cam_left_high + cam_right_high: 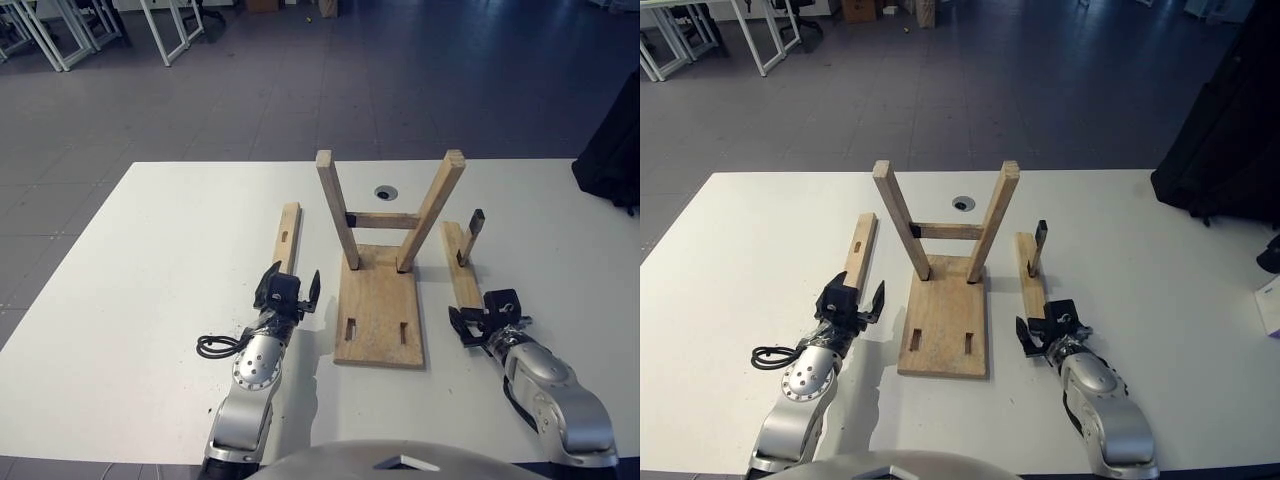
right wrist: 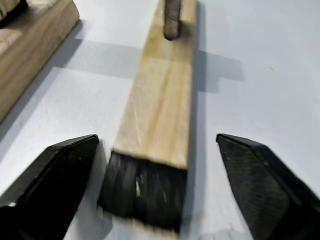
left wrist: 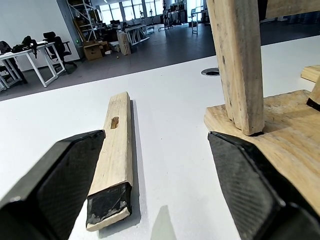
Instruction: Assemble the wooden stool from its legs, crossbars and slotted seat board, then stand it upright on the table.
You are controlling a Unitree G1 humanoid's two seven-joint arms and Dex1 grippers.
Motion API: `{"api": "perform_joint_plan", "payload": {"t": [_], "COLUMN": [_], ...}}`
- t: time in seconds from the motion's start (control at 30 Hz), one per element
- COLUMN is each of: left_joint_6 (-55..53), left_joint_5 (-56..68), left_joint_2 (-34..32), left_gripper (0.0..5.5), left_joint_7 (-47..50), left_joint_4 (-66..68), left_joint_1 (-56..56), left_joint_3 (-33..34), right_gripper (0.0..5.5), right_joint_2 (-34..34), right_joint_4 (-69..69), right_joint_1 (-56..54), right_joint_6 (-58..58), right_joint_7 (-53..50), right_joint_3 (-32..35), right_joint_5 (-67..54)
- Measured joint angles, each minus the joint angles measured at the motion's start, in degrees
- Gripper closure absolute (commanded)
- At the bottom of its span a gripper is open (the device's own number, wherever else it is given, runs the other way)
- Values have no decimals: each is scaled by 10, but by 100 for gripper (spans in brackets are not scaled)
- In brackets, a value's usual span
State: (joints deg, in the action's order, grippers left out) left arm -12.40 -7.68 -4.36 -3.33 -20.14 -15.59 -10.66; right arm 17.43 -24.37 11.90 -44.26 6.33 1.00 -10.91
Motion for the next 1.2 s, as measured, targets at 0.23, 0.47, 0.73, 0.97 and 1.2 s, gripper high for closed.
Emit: {"api": "perform_joint_plan", "payload": {"t": [0.23, 0.47, 0.73, 0.97, 1.2], "left_joint_6": [-22, -108, -310, -444, -452], "left_joint_5": [6, 88, 503, 1027, 1061], "left_joint_2": [-7, -9, -77, -136, -190], "left_gripper": [169, 149, 114, 114, 114], "left_joint_7": [-7, -50, -240, -240, -241], "left_joint_4": [-6, -31, -86, 17, 10], "left_joint_1": [1, 65, 239, 347, 338], "left_joint_3": [4, 62, 191, 265, 236], "right_gripper": [331, 348, 348, 348, 348], "right_joint_2": [-8, -8, 36, 2, 9], "right_joint_4": [30, 26, -92, -62, -55], "right_joint_1": [-26, -89, -446, -384, -384], "right_joint_6": [5, -19, -118, -174, -166], "right_joint_7": [-7, -1, 64, 127, 76], "right_joint_3": [-3, 64, 249, 155, 121], "right_joint_5": [20, -5, -372, -592, -674]}}
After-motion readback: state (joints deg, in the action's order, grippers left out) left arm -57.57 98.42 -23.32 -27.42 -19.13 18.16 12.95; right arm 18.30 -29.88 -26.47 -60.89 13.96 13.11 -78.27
